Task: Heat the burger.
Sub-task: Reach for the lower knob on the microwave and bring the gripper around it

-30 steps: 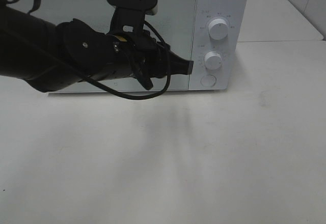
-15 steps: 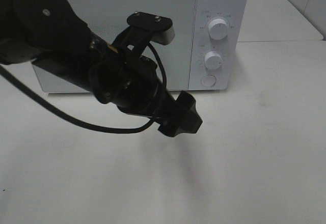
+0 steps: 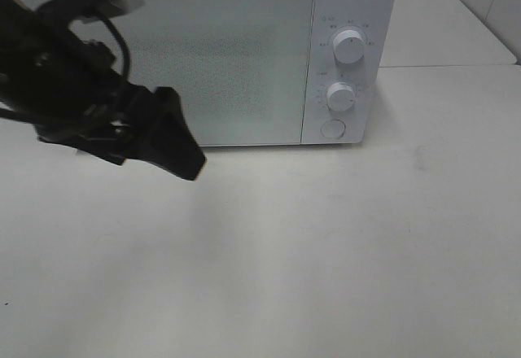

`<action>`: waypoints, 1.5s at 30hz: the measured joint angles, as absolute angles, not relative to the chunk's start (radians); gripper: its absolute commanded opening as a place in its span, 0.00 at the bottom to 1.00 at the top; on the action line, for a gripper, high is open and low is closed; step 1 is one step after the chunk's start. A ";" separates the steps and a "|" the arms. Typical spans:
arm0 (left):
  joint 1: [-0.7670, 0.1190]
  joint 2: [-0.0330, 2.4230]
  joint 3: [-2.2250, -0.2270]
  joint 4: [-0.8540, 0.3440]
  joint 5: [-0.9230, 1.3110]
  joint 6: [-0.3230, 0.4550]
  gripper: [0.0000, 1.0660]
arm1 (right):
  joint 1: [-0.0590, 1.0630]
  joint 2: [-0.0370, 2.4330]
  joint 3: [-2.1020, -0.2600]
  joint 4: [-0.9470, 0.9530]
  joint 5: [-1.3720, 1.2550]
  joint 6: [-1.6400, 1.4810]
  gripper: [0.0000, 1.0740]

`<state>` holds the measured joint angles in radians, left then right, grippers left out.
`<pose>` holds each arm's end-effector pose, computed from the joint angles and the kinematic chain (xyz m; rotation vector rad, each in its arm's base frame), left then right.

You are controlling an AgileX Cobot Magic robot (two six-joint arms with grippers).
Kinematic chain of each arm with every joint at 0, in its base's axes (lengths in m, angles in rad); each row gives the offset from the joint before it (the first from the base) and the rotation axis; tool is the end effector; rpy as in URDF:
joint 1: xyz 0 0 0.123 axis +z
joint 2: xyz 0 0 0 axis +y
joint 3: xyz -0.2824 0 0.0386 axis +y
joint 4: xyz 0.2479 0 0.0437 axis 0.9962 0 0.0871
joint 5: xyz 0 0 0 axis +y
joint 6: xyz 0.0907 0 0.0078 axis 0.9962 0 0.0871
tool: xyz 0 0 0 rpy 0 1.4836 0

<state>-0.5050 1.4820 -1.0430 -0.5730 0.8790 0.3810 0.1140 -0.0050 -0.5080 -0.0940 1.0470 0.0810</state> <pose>0.2358 -0.1738 0.2666 0.8001 2.6321 -0.7327 -0.0053 -0.0081 0.2808 -0.0290 2.0139 0.0121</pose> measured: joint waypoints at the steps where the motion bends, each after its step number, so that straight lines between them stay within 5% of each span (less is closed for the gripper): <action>1: -0.456 1.446 -1.043 -0.526 0.917 0.337 0.93 | 0.114 -0.005 -0.508 -0.094 1.047 0.081 0.69; 8: -0.262 1.307 -1.043 -0.331 1.060 0.177 0.93 | 0.114 -0.005 -0.508 -0.094 1.047 0.081 0.69; 14: -0.165 1.214 -1.043 -0.229 1.169 0.120 0.93 | 0.114 -0.005 -0.508 -0.094 1.047 0.081 0.69; 25: -0.136 1.039 -0.900 -0.159 1.213 0.082 0.92 | 0.114 -0.005 -0.508 -0.094 1.047 0.081 0.69; 45: -0.136 0.581 -0.577 -0.151 1.193 0.160 0.92 | 0.114 -0.005 -0.508 -0.094 1.047 0.081 0.69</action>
<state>-0.1360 0.5810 -0.5770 -0.1510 1.1930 0.1600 0.1140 -0.0050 -0.5080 -0.0940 1.0470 0.0810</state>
